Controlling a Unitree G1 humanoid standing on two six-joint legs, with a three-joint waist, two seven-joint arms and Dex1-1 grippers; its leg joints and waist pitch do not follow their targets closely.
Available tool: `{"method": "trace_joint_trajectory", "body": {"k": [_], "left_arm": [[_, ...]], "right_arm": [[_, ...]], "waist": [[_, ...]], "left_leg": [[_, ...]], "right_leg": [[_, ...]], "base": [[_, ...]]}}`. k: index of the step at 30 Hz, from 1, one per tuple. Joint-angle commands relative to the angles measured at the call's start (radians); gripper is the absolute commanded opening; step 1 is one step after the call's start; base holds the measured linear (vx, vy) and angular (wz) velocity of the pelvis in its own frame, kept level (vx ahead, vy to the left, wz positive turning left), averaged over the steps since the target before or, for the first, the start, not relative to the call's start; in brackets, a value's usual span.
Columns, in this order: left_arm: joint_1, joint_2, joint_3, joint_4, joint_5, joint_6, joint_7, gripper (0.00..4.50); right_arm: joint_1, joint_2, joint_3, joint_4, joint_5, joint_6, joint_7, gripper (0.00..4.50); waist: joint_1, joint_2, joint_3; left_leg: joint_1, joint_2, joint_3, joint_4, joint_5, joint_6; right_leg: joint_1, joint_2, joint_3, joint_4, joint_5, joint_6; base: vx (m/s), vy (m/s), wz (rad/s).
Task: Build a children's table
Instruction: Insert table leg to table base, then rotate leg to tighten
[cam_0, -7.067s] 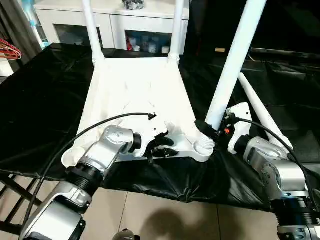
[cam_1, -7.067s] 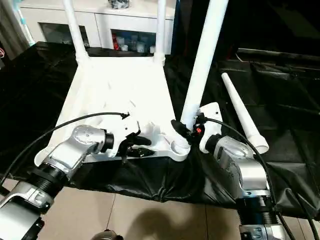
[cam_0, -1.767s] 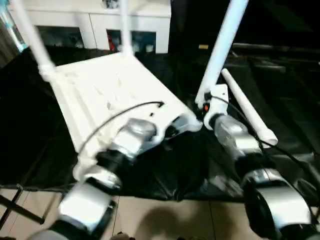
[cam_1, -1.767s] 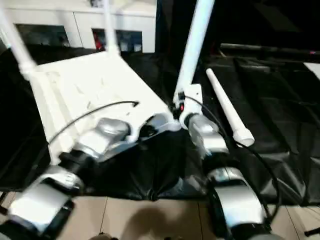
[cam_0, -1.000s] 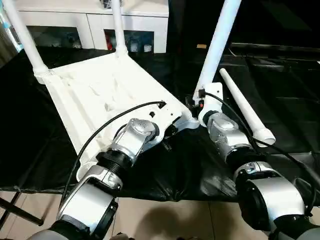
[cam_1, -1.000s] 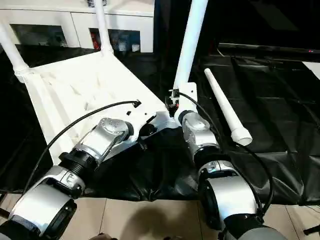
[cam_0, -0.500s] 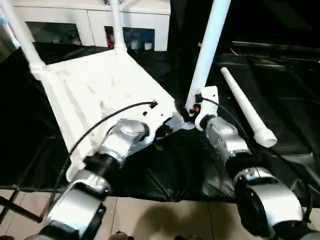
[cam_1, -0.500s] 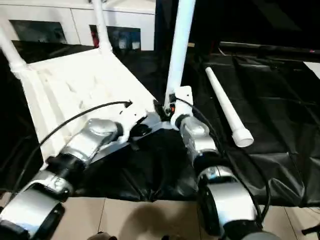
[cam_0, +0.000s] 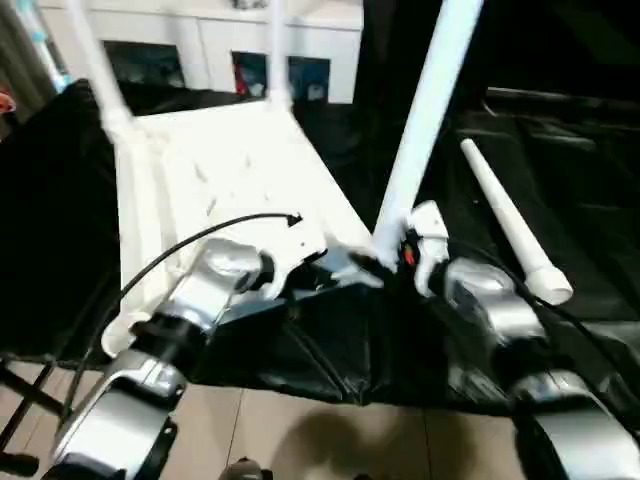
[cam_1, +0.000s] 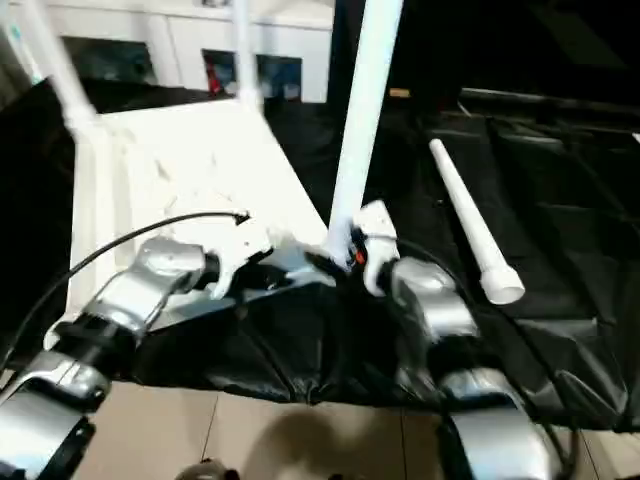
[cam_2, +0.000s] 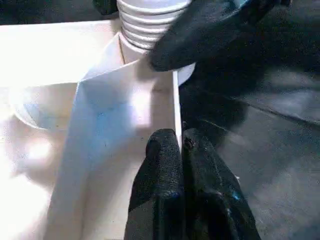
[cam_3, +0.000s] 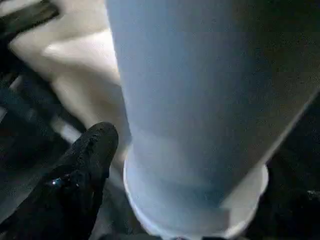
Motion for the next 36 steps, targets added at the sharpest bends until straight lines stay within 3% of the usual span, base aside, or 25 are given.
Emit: {"method": "trace_joint_trajectory", "body": {"k": [1, 5, 7, 11, 17, 24, 25, 28, 31, 33, 36], "left_arm": [[-0.020, -0.015, -0.021, -0.067, -0.041, -0.051, -0.064, 0.00], [-0.017, 0.003, -0.028, -0.068, -0.035, -0.059, -0.101, 0.00], [-0.014, 0.017, -0.036, -0.069, -0.032, -0.070, -0.133, 0.00], [-0.006, 0.038, -0.048, -0.073, -0.029, -0.083, -0.180, 0.00], [-0.001, 0.046, -0.054, -0.069, -0.027, -0.089, -0.202, 0.00], [-0.008, 0.026, -0.041, -0.043, -0.022, -0.074, -0.177, 0.00], [-0.020, 0.002, -0.029, -0.011, -0.006, -0.058, -0.114, 0.00], [-0.044, -0.037, -0.006, 0.035, 0.010, -0.024, -0.012, 0.00], [-0.094, -0.108, 0.037, 0.107, 0.028, 0.042, 0.175, 0.00], [-0.117, -0.147, 0.058, 0.138, 0.032, 0.069, 0.270, 0.00], [-0.136, -0.185, 0.073, 0.160, 0.034, 0.086, 0.348, 0.00]], "right_arm": [[0.014, -0.007, 0.030, -0.038, 0.000, 0.017, 0.057, 3.95], [0.034, -0.029, 0.040, -0.087, 0.011, 0.045, 0.107, 3.95], [0.047, -0.040, 0.047, -0.121, 0.020, 0.060, 0.137, 3.61], [0.070, -0.055, 0.061, -0.182, 0.035, 0.089, 0.174, 3.48], [0.087, -0.059, 0.065, -0.217, 0.035, 0.103, 0.187, 2.89], [0.114, -0.054, 0.067, -0.254, 0.044, 0.135, 0.184, 2.80], [0.124, -0.027, 0.059, -0.263, 0.057, 0.170, 0.149, 2.80], [0.115, 0.027, 0.034, -0.226, 0.038, 0.167, 0.026, 2.80], [0.070, 0.121, -0.023, -0.097, -0.005, 0.122, -0.236, 2.80], [0.037, 0.173, -0.064, -0.028, -0.004, 0.112, -0.374, 2.79], [-0.002, 0.220, -0.101, 0.046, -0.010, 0.098, -0.534, 2.79]], "waist": [[0.000, 0.005, -0.079], [0.006, 0.004, -0.077], [0.008, 0.006, -0.079], [0.012, 0.007, -0.080], [0.012, 0.006, -0.078], [0.014, 0.005, -0.079], [0.014, 0.007, -0.080], [0.013, 0.004, -0.079], [-0.006, 0.005, -0.070], [-0.010, 0.003, -0.072], [-0.027, 0.003, -0.075]], "left_leg": [[0.018, 0.087, -0.037, -0.065, -0.123, 0.067], [0.019, 0.088, -0.040, -0.067, -0.126, 0.056], [0.019, 0.089, -0.040, -0.066, -0.118, 0.058], [0.019, 0.089, -0.040, -0.066, -0.114, 0.055], [0.018, 0.087, -0.041, -0.068, -0.130, 0.044], [0.019, 0.087, -0.041, -0.067, -0.119, 0.047], [0.019, 0.088, -0.040, -0.066, -0.119, 0.049], [0.021, 0.088, -0.043, -0.068, -0.133, 0.032], [0.028, 0.080, -0.046, -0.071, -0.191, -0.003], [0.024, 0.076, -0.050, -0.071, -0.195, -0.008], [0.023, 0.075, -0.049, -0.070, -0.183, -0.001]], "right_leg": [[0.061, -0.124, 0.081, -0.071, -0.243, -0.141], [0.060, -0.124, 0.080, -0.073, -0.265, -0.134], [0.059, -0.123, 0.080, -0.070, -0.245, -0.136], [0.060, -0.125, 0.080, -0.068, -0.233, -0.139], [0.061, -0.125, 0.079, -0.075, -0.276, -0.126], [0.061, -0.125, 0.079, -0.072, -0.248, -0.132], [0.059, -0.124, 0.080, -0.072, -0.246, -0.134], [0.059, -0.127, 0.079, -0.076, -0.275, -0.131], [0.052, -0.131, 0.074, -0.099, -0.421, -0.104], [0.063, -0.135, 0.070, -0.105, -0.467, -0.077], [0.059, -0.131, 0.072, -0.103, -0.427, -0.084]], "base": [[0.000, 0.000, 0.00], [0.000, 0.000, 0.00], [0.000, 0.000, 0.00], [0.000, 0.000, 0.00], [0.000, 0.000, 0.00], [0.000, 0.000, 0.00], [0.000, 0.000, 0.00], [0.000, 0.000, 0.00], [0.000, 0.000, 0.00], [0.000, 0.000, 0.00], [0.000, 0.000, 0.00]]}}
